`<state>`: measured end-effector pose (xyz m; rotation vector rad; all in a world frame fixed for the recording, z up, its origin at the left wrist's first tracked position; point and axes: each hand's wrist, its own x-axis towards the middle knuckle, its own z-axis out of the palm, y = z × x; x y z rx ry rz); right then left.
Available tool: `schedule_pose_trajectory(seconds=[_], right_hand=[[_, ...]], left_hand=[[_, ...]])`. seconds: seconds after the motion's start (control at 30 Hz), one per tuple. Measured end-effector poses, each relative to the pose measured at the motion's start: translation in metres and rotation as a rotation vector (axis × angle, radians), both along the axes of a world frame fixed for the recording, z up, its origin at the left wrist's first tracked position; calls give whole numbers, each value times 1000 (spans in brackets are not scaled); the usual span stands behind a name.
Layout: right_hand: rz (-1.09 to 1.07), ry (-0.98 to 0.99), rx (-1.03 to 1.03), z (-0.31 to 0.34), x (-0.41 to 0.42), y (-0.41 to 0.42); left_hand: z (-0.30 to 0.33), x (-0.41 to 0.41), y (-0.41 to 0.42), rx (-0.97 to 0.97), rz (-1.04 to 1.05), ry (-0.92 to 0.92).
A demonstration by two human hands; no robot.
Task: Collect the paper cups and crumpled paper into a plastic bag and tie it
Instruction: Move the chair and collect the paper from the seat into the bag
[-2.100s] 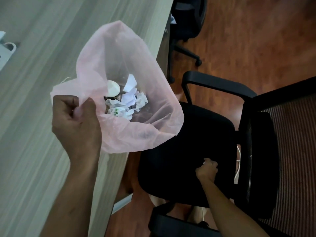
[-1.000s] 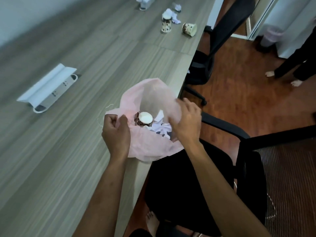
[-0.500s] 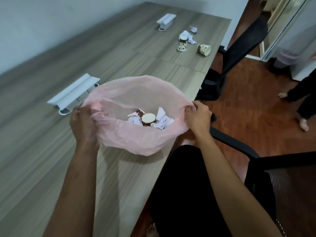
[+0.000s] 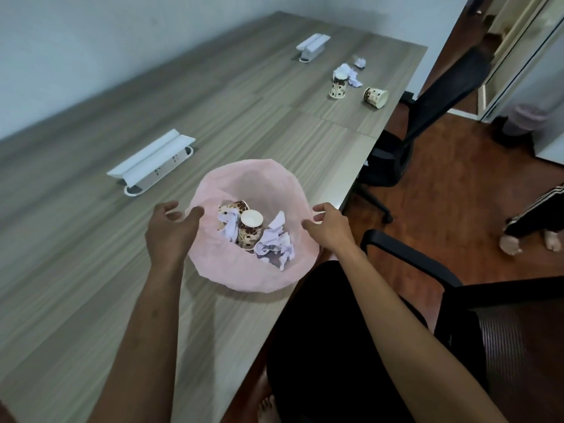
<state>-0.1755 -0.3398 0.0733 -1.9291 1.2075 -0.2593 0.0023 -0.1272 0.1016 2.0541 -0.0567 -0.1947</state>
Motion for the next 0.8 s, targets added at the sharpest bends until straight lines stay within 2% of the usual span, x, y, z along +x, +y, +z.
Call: schedule_pose_trajectory(seconds=[0.13, 0.33, 0.57, 0.8], right_hand=[[46, 39, 3, 9, -17, 2], [107, 91, -47, 29, -66, -5], [192, 191, -118, 51, -192, -32], [120, 200, -276, 72, -339, -65]], left_hand=[[15, -23, -8, 117, -39, -126], [37, -86, -20, 151, -104, -427], [49, -211, -65, 97, -344, -322], [56, -369, -92, 82, -513, -232]])
